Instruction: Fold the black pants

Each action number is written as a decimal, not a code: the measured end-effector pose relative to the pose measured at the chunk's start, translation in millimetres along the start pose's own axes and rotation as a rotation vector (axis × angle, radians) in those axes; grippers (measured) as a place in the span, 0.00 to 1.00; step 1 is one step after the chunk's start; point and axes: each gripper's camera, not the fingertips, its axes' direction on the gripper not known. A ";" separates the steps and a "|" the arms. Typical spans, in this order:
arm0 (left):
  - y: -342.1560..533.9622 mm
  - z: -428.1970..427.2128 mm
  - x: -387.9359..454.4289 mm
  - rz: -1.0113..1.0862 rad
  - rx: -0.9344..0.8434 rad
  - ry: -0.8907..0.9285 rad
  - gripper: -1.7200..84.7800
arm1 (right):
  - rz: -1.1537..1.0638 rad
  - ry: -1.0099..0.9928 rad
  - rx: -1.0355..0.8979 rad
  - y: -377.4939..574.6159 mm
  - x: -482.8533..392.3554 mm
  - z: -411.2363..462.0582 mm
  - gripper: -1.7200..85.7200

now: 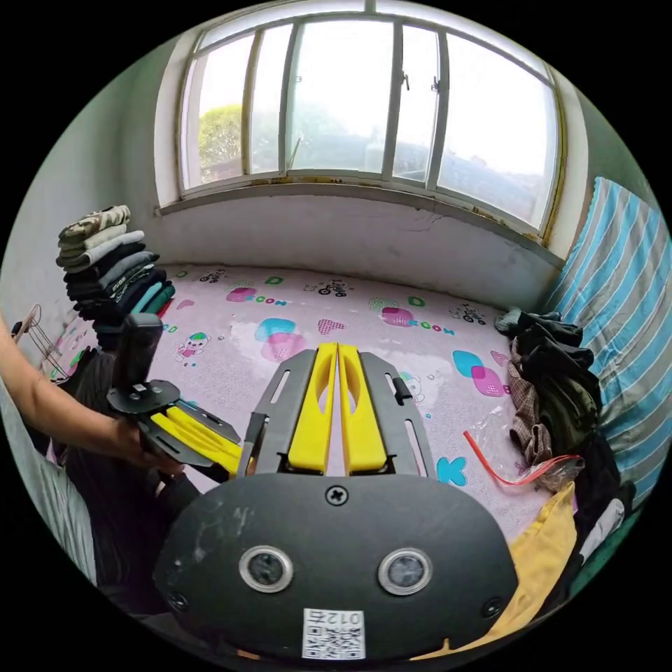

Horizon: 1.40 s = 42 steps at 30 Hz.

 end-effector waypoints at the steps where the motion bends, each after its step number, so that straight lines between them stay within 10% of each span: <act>1: -7.4 -5.4 16.6 0.012 0.017 -0.009 0.03 | -0.003 0.018 -0.006 -5.1 -1.3 -9.2 0.01; 21: -42.0 -170.3 356.3 0.190 0.385 -0.397 0.03 | 0.082 -0.113 -0.194 -104.1 11.8 -245.2 0.01; 35: -220.6 1.2 508.7 0.342 0.110 -0.092 0.03 | 0.571 0.229 0.017 22.9 191.7 -547.5 0.01; 42: -288.9 89.0 560.8 0.358 -0.014 -0.061 0.03 | 0.897 0.045 0.145 66.1 291.7 -571.3 0.01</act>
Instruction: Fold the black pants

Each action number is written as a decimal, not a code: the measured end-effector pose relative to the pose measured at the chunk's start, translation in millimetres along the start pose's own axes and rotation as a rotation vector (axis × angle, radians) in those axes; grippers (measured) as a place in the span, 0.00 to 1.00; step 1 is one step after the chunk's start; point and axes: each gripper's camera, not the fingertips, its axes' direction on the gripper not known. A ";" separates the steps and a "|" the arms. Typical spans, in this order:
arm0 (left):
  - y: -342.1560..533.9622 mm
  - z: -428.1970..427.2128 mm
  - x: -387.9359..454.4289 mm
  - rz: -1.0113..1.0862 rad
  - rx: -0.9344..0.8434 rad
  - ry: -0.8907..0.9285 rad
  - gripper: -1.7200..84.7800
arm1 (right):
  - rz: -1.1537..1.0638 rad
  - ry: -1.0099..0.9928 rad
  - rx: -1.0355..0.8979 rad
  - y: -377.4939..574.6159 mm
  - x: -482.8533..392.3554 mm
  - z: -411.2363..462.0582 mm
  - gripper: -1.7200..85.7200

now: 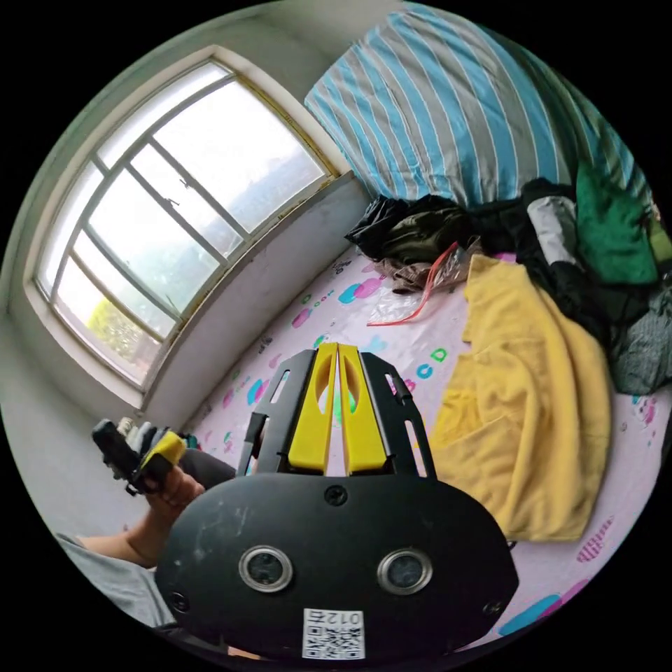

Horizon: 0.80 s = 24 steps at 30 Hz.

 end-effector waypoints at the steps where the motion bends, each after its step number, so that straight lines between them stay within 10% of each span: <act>1: -10.2 16.7 -2.5 -0.019 -0.021 0.016 0.03 | 0.018 -0.038 -0.016 -5.5 6.2 3.1 0.01; 13: -104.6 230.5 28.3 -0.072 -0.377 0.300 0.03 | 0.015 0.141 -0.137 -11.0 94.1 -63.8 0.01; 24: -206.1 405.7 116.6 0.002 -0.512 0.425 0.03 | 0.167 0.749 -0.080 50.9 263.6 -196.7 0.06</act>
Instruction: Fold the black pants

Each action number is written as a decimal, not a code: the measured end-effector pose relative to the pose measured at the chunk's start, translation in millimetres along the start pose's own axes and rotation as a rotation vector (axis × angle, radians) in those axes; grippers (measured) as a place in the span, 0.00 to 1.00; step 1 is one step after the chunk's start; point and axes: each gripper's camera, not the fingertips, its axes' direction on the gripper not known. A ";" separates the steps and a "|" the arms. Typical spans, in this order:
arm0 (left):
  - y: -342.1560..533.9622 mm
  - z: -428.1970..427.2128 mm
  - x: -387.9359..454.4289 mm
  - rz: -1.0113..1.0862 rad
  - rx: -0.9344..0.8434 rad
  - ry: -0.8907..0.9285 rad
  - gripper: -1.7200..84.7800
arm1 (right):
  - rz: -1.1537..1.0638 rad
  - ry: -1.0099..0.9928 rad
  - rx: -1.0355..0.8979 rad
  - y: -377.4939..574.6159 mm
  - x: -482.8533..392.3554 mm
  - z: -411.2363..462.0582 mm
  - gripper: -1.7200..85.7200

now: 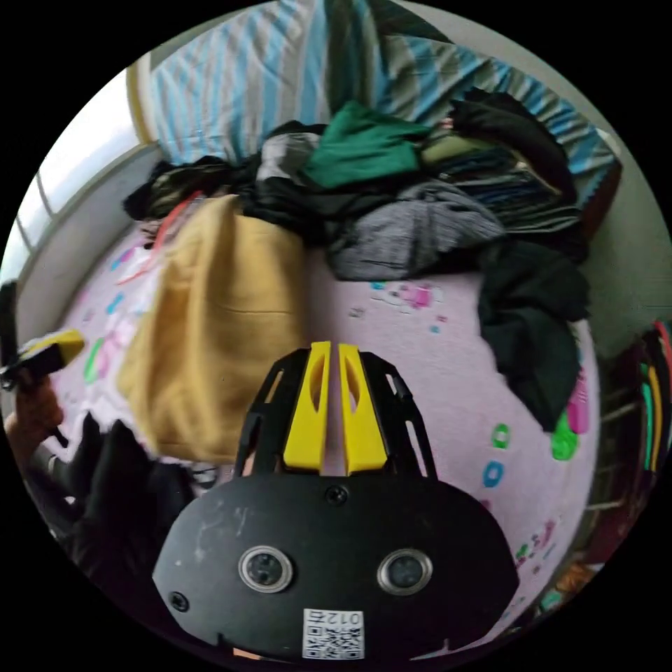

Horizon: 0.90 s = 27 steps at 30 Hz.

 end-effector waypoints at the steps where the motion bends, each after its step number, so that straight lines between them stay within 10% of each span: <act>1: -18.0 9.9 2.8 0.004 -0.004 0.010 0.03 | 0.020 0.129 -0.008 -1.5 26.5 3.7 0.09; 5: -61.2 37.9 10.1 0.021 -0.018 0.049 0.03 | 0.116 0.468 -0.088 -16.4 132.5 11.3 0.17; 15: -141.0 80.7 3.1 -0.106 -0.025 0.092 0.05 | 0.235 0.385 -0.329 -42.7 249.7 32.3 0.07; 27: -178.8 43.9 -18.2 -0.251 -0.027 0.209 0.13 | 0.250 -0.780 0.106 63.5 189.6 -128.5 0.05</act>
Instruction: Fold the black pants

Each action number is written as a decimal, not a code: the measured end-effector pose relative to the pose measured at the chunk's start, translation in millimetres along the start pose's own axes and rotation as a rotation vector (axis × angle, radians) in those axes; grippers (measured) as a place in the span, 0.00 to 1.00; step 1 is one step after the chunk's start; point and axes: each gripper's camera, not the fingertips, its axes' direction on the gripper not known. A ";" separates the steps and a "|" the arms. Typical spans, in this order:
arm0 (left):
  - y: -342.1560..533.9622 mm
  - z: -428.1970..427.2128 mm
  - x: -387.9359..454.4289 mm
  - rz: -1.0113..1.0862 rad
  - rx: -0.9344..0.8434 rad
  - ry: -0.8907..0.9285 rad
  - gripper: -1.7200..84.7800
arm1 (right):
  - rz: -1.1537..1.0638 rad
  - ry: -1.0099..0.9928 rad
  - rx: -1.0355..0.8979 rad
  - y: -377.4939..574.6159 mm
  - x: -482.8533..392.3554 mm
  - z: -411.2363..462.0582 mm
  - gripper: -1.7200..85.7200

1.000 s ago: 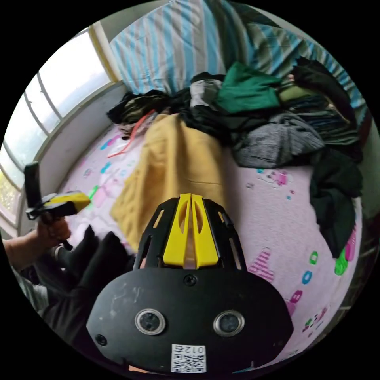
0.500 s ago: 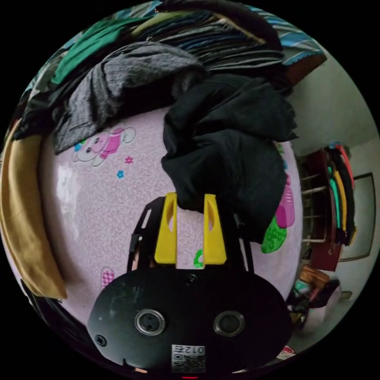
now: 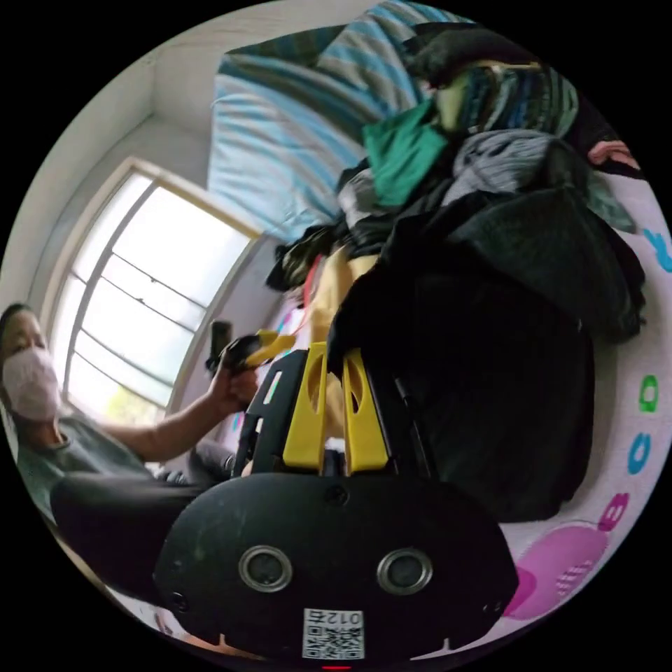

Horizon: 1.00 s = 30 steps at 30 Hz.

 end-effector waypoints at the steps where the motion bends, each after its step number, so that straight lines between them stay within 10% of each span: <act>1: 0.3 -4.8 -1.3 -0.007 -0.001 0.013 0.14 | -0.054 -0.054 -0.050 16.4 -19.7 10.6 0.05; 17: 2.3 -7.8 -6.3 0.035 -0.136 0.027 0.19 | -0.593 -0.002 -0.551 129.7 -140.2 86.4 0.03; 30: 23.8 95.5 3.6 0.178 -0.368 -0.109 0.07 | -0.186 0.070 -0.319 146.8 -58.7 31.5 0.11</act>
